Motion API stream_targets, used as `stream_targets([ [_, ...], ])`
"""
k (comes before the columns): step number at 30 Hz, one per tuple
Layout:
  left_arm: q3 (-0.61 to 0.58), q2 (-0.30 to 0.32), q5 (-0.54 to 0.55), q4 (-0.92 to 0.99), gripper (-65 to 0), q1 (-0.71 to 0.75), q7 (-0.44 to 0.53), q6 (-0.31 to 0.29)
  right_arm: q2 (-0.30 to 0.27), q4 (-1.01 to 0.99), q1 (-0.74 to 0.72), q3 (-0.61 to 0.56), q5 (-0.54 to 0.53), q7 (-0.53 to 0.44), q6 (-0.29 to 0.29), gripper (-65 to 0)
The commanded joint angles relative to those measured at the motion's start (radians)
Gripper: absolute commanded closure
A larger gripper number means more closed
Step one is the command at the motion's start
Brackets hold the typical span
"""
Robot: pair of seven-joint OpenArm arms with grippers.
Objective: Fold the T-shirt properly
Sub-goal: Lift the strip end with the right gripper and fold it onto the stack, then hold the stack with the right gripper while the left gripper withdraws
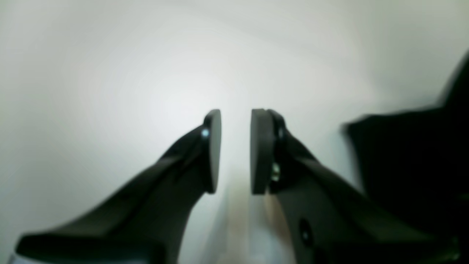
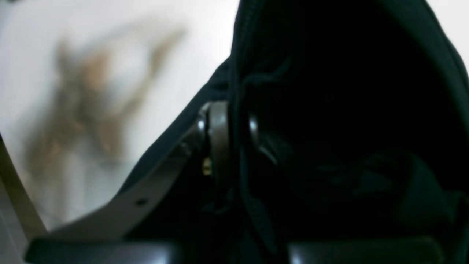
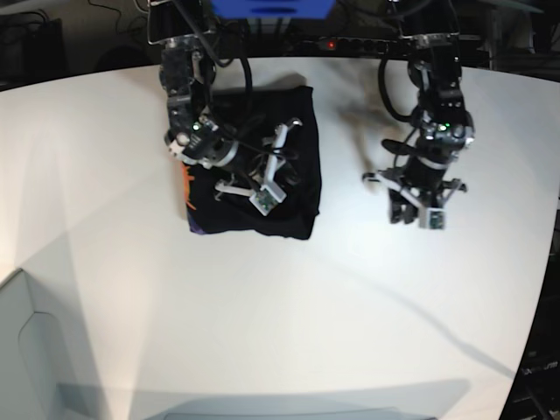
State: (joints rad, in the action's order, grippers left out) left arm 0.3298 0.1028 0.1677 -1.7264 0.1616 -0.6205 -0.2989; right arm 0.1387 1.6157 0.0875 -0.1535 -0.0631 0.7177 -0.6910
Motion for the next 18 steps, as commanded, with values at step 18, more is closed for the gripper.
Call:
stream_targets([
  [18,0.2,0.03,0.003,-0.057,-13.8,0.042,0.021,-0.004,-0.081,0.381,0.088,-0.002,-0.022,-0.025,-0.007,-36.2],
])
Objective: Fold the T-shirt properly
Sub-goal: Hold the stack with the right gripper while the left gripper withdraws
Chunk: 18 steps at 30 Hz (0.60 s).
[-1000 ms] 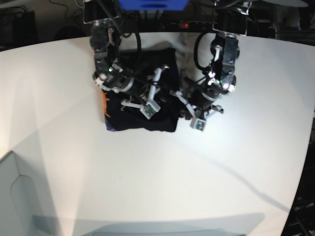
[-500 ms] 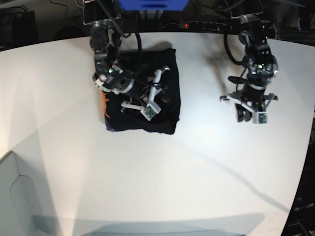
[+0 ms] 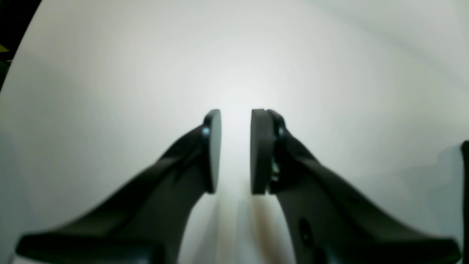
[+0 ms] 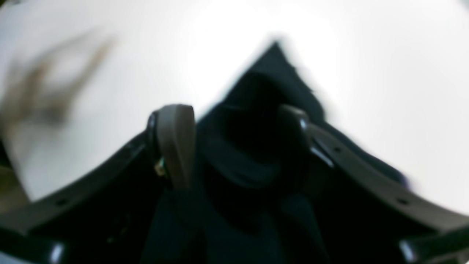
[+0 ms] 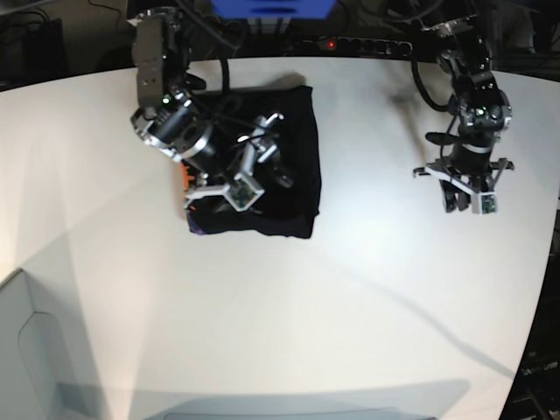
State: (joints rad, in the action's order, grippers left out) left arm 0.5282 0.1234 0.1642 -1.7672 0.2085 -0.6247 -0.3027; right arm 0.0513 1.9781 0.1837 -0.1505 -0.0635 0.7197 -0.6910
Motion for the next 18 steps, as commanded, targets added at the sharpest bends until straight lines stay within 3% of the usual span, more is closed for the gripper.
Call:
stream_targets([
  [1,0.002,0.009,0.007,-0.018,-13.8,-0.005,0.026,0.0,-0.003,0.025,-0.013,0.024,-0.022,-0.027,-0.007,-36.2],
  [7,0.002,0.008,0.007,-0.02,-13.8,-0.004,0.026,0.0,-0.06,0.025,-0.01,0.134,-0.023,-0.027,-0.007,-36.2],
  [18,0.01,0.005,0.007,-0.02,-13.8,0.004,0.026,0.0,-0.072,0.002,0.064,0.041,-0.017,-0.027,-0.007,-36.2],
])
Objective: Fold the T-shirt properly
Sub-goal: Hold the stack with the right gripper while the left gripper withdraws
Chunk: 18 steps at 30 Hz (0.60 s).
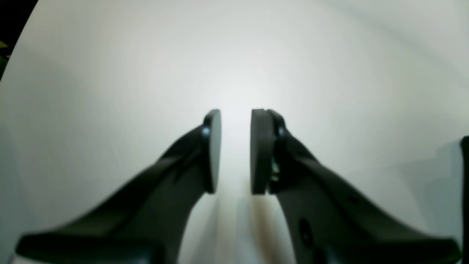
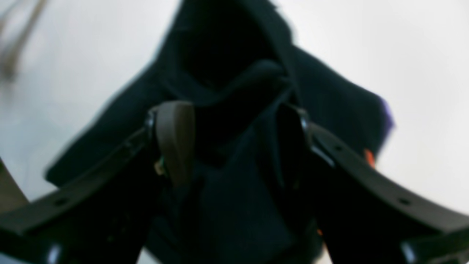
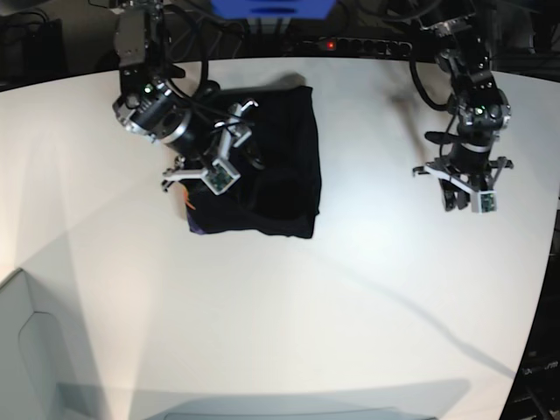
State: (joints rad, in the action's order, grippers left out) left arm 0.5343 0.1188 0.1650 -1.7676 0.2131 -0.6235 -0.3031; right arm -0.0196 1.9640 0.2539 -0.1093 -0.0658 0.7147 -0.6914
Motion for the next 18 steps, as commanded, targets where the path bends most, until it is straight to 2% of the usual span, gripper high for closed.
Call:
stream_targets([
  [1,0.004,0.011,0.008,-0.019,-13.8,0.007,0.024,0.0,-0.001,0.016,-0.006,-0.008,-0.015,-0.022,-0.007,-36.1],
  [3,0.004,0.011,0.008,-0.019,-13.8,0.009,0.026,0.0,-0.001,0.016,-0.001,-0.013,-0.019,-0.022,-0.007,-34.8],
  [4,0.004,0.011,0.008,-0.019,-13.8,0.013,0.026,0.0,-0.001,0.018,-0.001,-0.013,-0.019,-0.022,-0.007,-32.1],
  [6,0.004,0.012,0.008,-0.021,-13.8,0.019,0.026,0.0,-0.001,0.018,-0.001,-0.019,-0.019,-0.022,-0.007,-22.7],
  [9,0.005,0.014,0.008,-0.022,-13.8,0.03,0.03,0.0,-0.001,0.018,-0.001,-0.019,-0.015,-0.022,-0.007,-4.0],
  [10,0.007,0.014,0.008,-0.025,-13.8,0.03,0.03,0.0,-0.001,0.018,-0.001,-0.019,-0.015,-0.022,-0.007,0.0],
  [18,0.048,0.014,0.008,-0.093,-13.8,0.044,0.026,0.0,0.002,0.027,0.057,-0.02,-0.019,-0.022,-0.007,0.0],
])
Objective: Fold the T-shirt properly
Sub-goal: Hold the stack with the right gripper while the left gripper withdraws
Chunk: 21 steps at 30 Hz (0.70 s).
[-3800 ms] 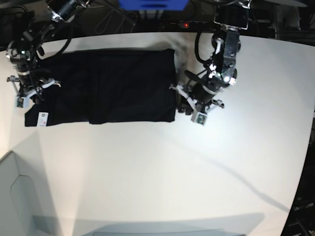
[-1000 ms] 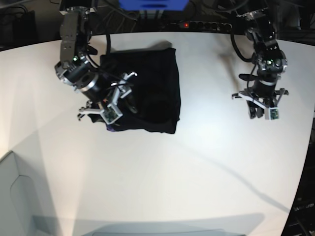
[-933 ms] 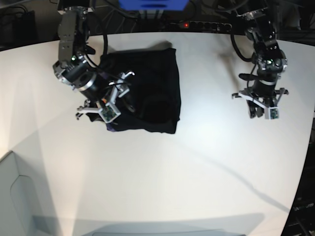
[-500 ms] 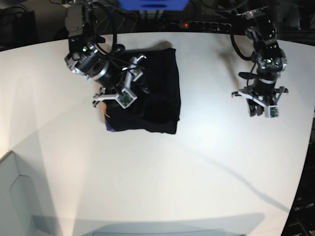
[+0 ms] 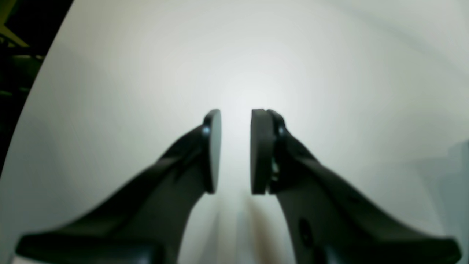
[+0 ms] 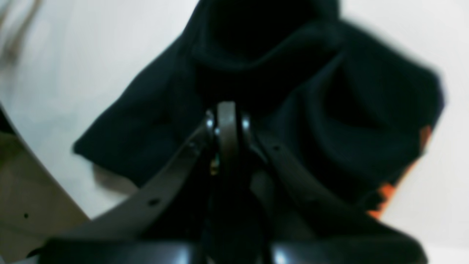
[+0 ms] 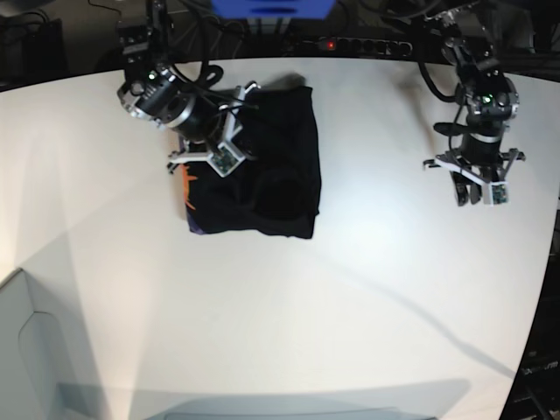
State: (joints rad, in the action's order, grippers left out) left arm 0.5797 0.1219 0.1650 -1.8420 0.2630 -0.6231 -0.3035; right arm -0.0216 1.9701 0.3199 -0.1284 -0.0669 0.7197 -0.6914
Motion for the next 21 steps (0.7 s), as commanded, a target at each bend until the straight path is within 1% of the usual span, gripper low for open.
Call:
stream_targets([
  [1,0.003,0.011,0.008,-0.022,-13.8,-0.006,0.026,0.0,0.005,0.021,-0.005,0.0,-0.018,-0.027,-0.007,0.0],
  [10,0.003,0.006,0.008,-0.025,-13.8,-0.006,0.026,0.0,0.002,0.03,-0.029,0.009,-0.012,-0.025,-0.007,0.0],
  [11,0.003,0.006,0.008,-0.025,-13.8,-0.006,0.026,0.0,0.001,0.031,-0.032,0.009,-0.012,-0.025,-0.007,-1.3],
  [13,0.003,0.006,0.008,-0.025,-13.8,-0.006,0.026,0.0,0.001,0.035,-0.037,0.009,-0.012,-0.027,-0.007,-6.6],
  [18,0.003,0.008,0.008,-0.025,-13.8,-0.006,0.026,0.0,0.005,0.036,-0.072,0.011,-0.012,-0.027,-0.007,-23.0],
  [21,0.003,0.009,0.008,-0.025,-13.8,-0.009,0.026,0.0,0.005,0.035,-0.095,0.048,-0.012,-0.027,-0.007,-28.3],
])
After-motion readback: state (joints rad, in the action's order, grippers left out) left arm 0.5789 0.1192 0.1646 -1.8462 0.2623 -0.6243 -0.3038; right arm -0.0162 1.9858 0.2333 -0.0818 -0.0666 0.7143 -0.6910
